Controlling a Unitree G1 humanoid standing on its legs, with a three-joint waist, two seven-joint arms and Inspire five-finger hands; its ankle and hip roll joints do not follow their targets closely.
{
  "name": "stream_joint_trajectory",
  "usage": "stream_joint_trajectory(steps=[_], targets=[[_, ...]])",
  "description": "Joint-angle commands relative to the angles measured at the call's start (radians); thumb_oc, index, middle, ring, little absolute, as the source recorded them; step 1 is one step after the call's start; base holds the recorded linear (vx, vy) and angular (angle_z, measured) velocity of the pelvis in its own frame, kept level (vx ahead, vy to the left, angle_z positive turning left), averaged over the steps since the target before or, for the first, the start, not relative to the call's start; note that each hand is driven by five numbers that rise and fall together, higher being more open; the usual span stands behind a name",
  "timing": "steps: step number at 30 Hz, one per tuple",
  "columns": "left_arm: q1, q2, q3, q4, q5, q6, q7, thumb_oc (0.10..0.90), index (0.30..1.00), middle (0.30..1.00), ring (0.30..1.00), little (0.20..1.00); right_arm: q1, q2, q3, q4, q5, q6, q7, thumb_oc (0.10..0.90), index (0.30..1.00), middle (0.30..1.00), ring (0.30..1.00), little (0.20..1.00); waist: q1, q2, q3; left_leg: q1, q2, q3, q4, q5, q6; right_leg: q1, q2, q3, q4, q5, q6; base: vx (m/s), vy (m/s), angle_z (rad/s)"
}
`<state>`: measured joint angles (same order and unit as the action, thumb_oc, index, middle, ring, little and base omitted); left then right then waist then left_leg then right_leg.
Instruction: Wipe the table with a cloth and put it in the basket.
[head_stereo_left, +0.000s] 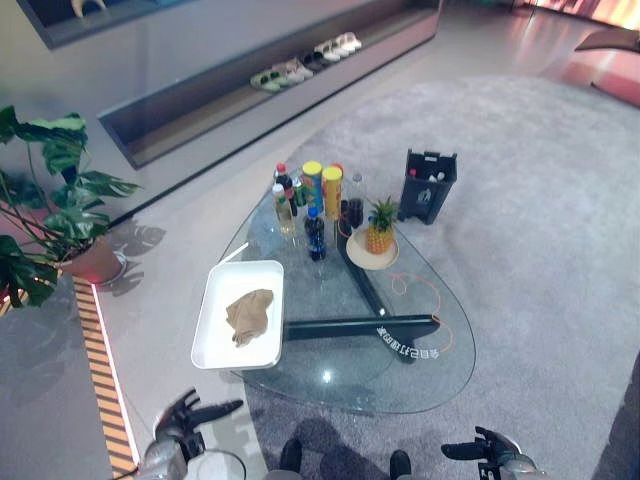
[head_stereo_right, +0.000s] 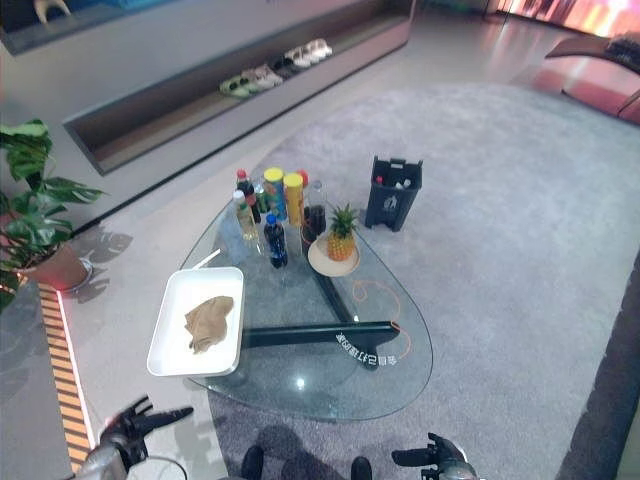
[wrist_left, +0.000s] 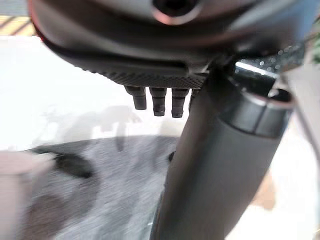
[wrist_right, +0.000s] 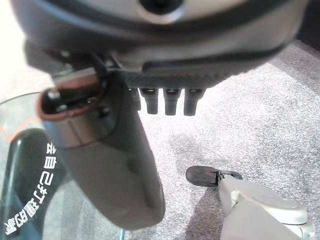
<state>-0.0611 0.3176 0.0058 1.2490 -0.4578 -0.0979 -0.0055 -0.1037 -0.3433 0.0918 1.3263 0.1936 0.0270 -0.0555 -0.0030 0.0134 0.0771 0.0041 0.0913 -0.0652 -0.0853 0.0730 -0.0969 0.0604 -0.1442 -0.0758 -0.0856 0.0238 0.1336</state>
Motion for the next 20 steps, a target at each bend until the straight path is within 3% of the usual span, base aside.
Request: stream_joint_trajectory(steps=[1, 12, 20], targets=[[-0.036, 0.035, -0.006, 0.054, 0.064, -0.032, -0.031, 0.800, 0.900, 0.900, 0.900, 0.900, 0.016, -0.019, -0.035, 0.046, -0.056, 0.016, 0.004, 0.800, 0.900, 0.900, 0.900, 0.900, 0.006, -0.005, -0.015, 0.026, -0.112, 0.044, 0.011, -0.073, 0.067, -0.031, 0.067, 0.000, 0.082, -0.030, -0.038, 0.06, 0.005, 0.00], [-0.001, 0.009, -0.037, 0.124, 0.147, 0.105, -0.052, 0.800, 0.900, 0.900, 0.900, 0.900, 0.039, 0.004, -0.025, 0.077, -0.088, 0.051, 0.018, 0.800, 0.900, 0.900, 0.900, 0.900, -0.004, -0.010, -0.029, 0.065, -0.103, 0.049, 0.008, -0.091, 0.072, 0.002, 0.068, -0.003, 0.083, -0.043, -0.038, 0.04, 0.002, 0.00], [-0.005, 0.000, -0.058, 0.126, 0.149, 0.124, -0.053, 0.800, 0.900, 0.900, 0.900, 0.900, 0.042, 0.008, -0.006, 0.088, -0.091, 0.049, 0.022, 0.800, 0.900, 0.900, 0.900, 0.900, -0.007, -0.008, -0.032, 0.075, -0.103, 0.043, 0.004, -0.094, 0.074, 0.010, 0.069, -0.001, 0.078, -0.043, -0.039, 0.00, 0.000, 0.00]])
